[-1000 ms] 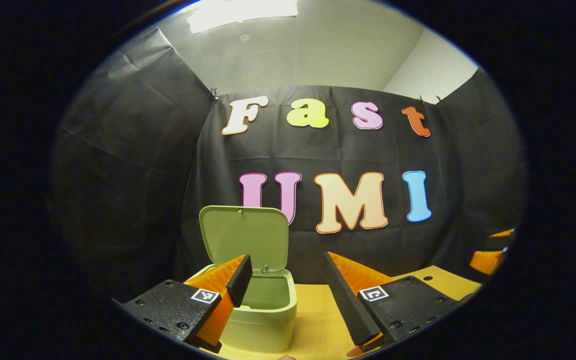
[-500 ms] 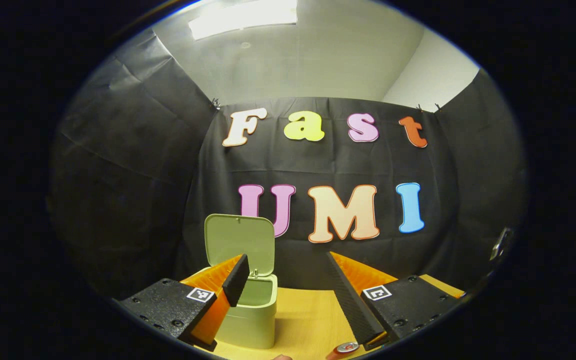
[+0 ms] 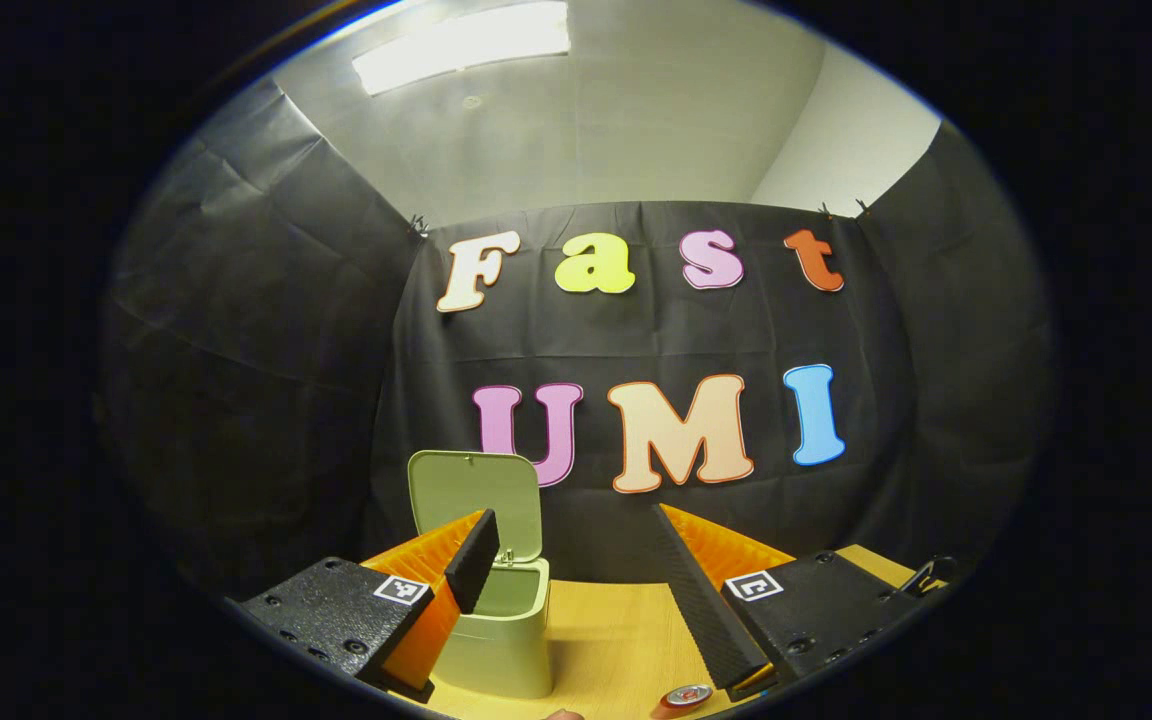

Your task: Press the lid of the desktop garbage bin to open it, pick up the crumpled paper on the desktop and throw it into the bin, then pick up the pop can on the desktop and drop it into the bin, and finally close the garbage bin lid.

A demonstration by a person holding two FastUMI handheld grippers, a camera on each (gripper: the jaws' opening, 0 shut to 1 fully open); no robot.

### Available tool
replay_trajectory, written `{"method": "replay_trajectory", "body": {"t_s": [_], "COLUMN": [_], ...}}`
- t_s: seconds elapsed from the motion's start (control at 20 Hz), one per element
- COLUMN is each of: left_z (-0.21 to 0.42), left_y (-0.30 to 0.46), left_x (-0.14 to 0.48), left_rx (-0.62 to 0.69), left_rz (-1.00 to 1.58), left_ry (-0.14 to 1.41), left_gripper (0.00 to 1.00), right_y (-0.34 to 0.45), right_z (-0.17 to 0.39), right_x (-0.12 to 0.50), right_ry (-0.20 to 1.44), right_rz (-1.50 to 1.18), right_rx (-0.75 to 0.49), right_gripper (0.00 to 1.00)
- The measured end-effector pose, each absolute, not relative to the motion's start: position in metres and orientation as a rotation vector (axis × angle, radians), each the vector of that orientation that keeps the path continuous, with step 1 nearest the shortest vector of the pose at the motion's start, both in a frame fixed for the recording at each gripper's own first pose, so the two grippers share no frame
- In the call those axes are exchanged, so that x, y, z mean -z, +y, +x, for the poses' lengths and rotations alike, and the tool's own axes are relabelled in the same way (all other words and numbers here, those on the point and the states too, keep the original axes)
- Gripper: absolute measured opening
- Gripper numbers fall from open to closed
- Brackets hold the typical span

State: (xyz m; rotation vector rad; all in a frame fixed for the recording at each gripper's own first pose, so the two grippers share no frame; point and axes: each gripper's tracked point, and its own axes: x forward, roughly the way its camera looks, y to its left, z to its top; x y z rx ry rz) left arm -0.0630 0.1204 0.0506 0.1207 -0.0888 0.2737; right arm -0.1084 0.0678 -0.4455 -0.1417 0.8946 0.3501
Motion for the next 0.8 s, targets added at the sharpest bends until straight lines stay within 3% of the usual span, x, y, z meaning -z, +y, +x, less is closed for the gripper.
{"method": "replay_trajectory", "body": {"t_s": [0.3, 0.5, 0.6, 0.65, 0.8], "left_z": [-0.056, -0.06, -0.063, -0.066, -0.074], "left_y": [0.102, 0.094, 0.091, 0.089, 0.083], "left_x": [-0.061, -0.063, -0.061, -0.061, -0.052], "left_rx": [-0.259, -0.266, -0.281, -0.287, -0.308], "left_rz": [0.128, 0.145, 0.139, 0.133, 0.127], "left_ry": [-0.103, -0.109, -0.109, -0.107, -0.098], "left_gripper": [0.92, 0.92, 0.92, 0.91, 0.92], "right_y": [0.071, 0.076, 0.079, 0.079, 0.076], "right_z": [-0.131, -0.136, -0.139, -0.14, -0.139], "right_x": [0.473, 0.476, 0.477, 0.478, 0.475], "right_ry": [0.967, 0.981, 0.991, 0.995, 0.994], "right_rz": [-0.138, -0.1, -0.078, -0.065, -0.046], "right_rx": [-0.387, -0.416, -0.441, -0.446, -0.449], "right_gripper": [0.98, 0.71, 0.54, 0.38, 0.16]}}
